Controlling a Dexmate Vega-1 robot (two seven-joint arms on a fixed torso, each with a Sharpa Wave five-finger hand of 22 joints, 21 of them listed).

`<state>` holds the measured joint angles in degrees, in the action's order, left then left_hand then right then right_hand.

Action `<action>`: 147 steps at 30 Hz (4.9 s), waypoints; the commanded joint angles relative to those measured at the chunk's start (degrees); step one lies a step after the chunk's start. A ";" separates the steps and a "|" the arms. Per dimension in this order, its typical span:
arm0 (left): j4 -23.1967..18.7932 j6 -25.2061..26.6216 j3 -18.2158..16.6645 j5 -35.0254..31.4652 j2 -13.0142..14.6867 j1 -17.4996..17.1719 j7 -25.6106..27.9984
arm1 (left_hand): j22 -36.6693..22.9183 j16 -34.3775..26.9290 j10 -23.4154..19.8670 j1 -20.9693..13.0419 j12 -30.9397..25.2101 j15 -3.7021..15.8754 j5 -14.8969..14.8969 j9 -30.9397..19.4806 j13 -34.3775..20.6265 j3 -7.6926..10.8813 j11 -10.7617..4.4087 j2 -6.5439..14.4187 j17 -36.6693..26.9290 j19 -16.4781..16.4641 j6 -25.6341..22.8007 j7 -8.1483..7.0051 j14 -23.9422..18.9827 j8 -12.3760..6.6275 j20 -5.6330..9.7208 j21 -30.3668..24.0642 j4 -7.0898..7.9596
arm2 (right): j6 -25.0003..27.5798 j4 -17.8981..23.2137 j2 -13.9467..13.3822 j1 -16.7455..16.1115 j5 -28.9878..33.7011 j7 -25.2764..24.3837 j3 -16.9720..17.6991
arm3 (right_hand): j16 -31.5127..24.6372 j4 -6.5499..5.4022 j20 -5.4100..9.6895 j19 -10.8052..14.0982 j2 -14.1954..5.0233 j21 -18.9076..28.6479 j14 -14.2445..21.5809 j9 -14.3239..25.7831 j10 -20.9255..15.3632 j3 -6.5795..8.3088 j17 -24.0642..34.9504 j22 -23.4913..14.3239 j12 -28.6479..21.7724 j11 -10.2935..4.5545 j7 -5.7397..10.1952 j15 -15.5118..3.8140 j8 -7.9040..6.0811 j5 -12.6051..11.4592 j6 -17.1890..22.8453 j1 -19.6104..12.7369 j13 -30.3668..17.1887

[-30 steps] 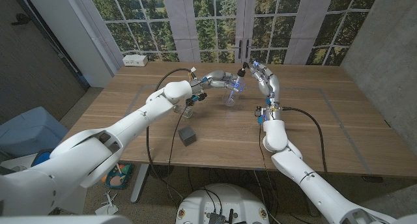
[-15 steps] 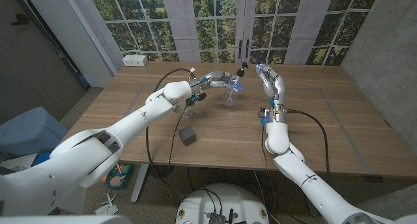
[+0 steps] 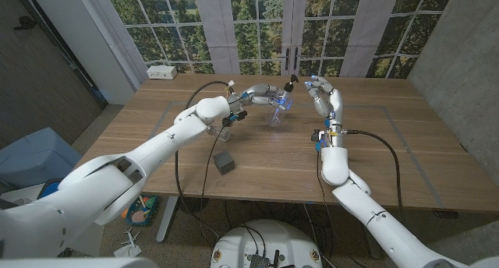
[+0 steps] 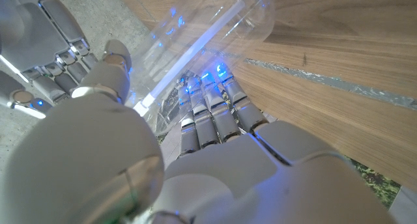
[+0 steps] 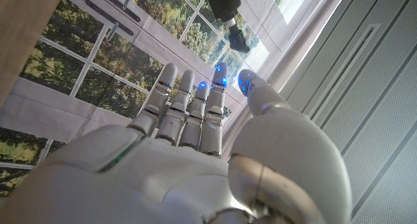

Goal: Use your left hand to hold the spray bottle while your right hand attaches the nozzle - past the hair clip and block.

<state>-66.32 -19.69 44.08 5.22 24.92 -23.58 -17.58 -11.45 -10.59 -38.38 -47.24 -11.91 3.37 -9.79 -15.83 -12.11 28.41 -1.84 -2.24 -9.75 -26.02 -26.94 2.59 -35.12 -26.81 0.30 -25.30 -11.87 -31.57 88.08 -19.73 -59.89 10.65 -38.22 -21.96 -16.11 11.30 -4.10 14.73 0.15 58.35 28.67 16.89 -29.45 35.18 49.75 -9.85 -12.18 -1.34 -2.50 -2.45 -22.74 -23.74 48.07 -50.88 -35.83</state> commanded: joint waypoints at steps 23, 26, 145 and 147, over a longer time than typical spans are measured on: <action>-4.35 1.71 1.03 -5.53 1.61 -1.03 3.04 | -0.07 0.10 -7.32 -10.27 -0.06 8.19 -0.17 -0.21 -0.16 2.05 -7.13 10.66 -0.10 0.25 -23.24 -2.35 -0.33 -0.18 0.31 -0.63 1.90 | 9.64 9.90 -7.34 -0.87 4.68 3.01 -2.77 | 1.18 -0.59 0.17 0.88 4.90 -2.65 -0.99 1.04 0.87 8.65 -1.31 0.00 0.67 -0.57 0.21 -2.77 -2.18 -8.22 2.97 -3.30 0.61; -4.80 1.98 1.10 -5.75 1.76 -1.15 3.07 | -0.07 0.09 -7.31 -10.27 -0.05 8.21 -0.18 -0.20 -0.16 2.06 -7.11 10.68 -0.11 0.25 -23.30 -2.27 -0.32 -0.20 0.30 -0.66 1.90 | 10.16 10.37 -7.56 -0.88 4.47 3.40 -2.86 | 1.43 -0.56 0.24 0.69 5.69 -3.20 -1.53 1.33 1.66 10.14 -1.46 -0.01 0.90 -0.84 0.49 -2.72 -2.04 -9.62 2.13 -3.57 0.64; -8.12 2.86 1.27 -6.71 2.61 -1.71 2.22 | 0.02 0.08 -6.99 -10.50 0.09 8.24 -0.16 -0.08 -0.18 1.76 -7.16 10.47 -0.11 0.73 -23.56 -2.51 -0.04 0.00 0.41 -1.65 1.84 | 17.67 12.74 -9.50 -1.32 3.29 4.33 -2.15 | 2.22 -0.95 -3.40 -1.83 10.38 -7.31 -9.01 14.06 14.04 20.65 -1.96 -0.86 1.73 1.23 -0.83 2.16 -6.81 -18.56 -13.96 13.28 1.91; -8.01 2.77 1.27 -6.65 2.52 -1.67 2.17 | 0.02 0.08 -7.00 -10.53 0.08 8.26 -0.17 -0.08 -0.18 1.77 -7.17 10.47 -0.10 0.75 -23.55 -2.45 -0.02 0.00 0.40 -1.66 1.82 | 17.99 12.75 -9.51 -1.29 3.21 4.03 -2.15 | 2.26 -0.95 -3.53 -1.89 10.41 -7.34 -9.31 13.83 14.28 20.40 -1.92 -0.87 1.70 1.32 -0.82 2.33 -6.58 -18.44 -14.01 13.49 1.98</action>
<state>-74.49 -16.48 45.35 -1.40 27.55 -25.40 -15.25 -11.46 -10.59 -38.38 -47.45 -11.65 3.37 -9.52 -15.85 -12.11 28.41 -1.86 -2.45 -9.73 -25.61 -27.05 2.70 -35.12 -26.54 0.72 -26.72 -11.87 -16.84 100.11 -29.14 -61.49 14.36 -33.94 -23.99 -14.13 10.40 -7.49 12.95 10.47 51.21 19.93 30.89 -15.72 56.03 47.75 -10.55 -10.57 0.12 -3.26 -0.28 -29.61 -42.20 34.25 -38.07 -33.82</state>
